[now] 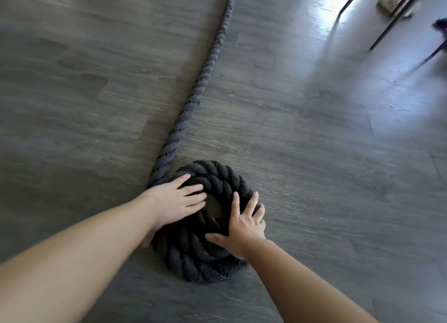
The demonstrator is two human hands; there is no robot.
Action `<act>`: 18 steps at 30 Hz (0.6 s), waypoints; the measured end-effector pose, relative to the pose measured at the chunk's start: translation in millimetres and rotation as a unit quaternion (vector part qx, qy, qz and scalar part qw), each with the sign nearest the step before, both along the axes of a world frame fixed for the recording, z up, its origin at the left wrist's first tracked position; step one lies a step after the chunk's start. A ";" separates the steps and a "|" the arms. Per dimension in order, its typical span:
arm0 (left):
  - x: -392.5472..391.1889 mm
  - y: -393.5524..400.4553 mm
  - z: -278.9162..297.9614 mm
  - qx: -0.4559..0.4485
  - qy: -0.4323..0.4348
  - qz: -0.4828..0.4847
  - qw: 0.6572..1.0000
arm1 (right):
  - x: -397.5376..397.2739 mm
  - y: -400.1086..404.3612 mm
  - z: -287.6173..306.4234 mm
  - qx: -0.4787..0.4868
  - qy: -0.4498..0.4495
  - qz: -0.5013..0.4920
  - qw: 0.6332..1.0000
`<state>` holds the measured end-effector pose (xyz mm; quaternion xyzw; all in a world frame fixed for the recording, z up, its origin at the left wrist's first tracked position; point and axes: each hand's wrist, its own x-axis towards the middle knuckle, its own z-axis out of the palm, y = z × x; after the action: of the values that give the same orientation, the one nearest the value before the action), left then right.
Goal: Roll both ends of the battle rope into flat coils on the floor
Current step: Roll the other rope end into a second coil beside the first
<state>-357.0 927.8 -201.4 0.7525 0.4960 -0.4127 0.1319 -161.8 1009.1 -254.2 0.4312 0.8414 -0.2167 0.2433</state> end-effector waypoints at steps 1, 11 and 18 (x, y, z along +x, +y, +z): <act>-6.5 2.6 -1.4 -0.004 0.005 -0.008 1.000 | -1.4 1.9 -0.2 -0.004 -0.003 0.004 1.000; -41.3 5.1 -17.2 -0.015 -0.071 -0.022 0.997 | -18.1 26.8 4.3 -0.031 -0.019 0.033 0.999; -51.6 -5.5 -27.3 0.056 -0.102 0.075 0.990 | -61.5 54.1 20.6 -0.004 -0.041 0.032 0.999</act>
<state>-408.6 922.3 -228.8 0.7574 0.5573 -0.2946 0.1702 -223.3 1063.1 -233.6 0.4112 0.8435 -0.1944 0.2857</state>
